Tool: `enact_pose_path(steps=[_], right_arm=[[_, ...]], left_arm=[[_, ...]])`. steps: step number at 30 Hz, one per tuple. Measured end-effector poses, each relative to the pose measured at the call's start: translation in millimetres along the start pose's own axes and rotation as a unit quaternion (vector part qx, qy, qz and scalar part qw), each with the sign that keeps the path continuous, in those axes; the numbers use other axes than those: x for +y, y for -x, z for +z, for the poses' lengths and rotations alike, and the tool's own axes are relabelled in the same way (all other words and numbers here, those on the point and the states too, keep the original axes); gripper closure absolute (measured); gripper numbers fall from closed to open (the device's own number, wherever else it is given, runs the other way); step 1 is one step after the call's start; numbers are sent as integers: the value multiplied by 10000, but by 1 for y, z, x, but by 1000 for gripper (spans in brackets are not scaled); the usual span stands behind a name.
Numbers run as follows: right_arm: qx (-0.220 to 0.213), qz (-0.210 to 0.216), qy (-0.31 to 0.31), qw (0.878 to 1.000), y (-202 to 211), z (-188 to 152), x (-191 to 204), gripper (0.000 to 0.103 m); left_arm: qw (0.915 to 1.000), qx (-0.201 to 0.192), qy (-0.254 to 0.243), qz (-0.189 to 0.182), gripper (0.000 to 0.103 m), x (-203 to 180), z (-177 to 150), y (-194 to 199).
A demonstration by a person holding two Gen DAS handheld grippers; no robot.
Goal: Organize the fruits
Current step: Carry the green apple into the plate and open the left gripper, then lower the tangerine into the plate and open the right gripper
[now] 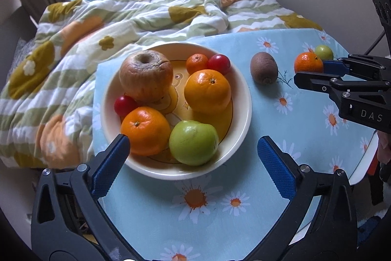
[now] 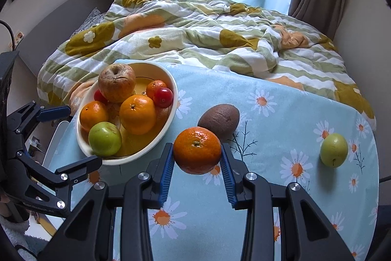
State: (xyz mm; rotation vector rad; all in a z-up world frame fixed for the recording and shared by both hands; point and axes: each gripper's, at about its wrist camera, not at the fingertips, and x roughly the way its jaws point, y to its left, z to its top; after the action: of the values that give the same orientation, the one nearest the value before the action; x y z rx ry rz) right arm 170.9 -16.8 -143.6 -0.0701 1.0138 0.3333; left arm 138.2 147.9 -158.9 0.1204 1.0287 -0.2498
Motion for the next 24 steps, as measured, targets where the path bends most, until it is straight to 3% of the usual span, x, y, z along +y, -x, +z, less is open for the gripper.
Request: enact_pose_path(steps=[12, 24], right_arm=[[211, 728, 418, 9962, -27, 10, 36, 69], [303, 916, 759, 9924, -52, 5, 65, 66]], left_arm=[[9975, 160, 682, 133, 0, 27, -32, 15], [9937, 244, 1065, 243, 0, 38, -50, 14]])
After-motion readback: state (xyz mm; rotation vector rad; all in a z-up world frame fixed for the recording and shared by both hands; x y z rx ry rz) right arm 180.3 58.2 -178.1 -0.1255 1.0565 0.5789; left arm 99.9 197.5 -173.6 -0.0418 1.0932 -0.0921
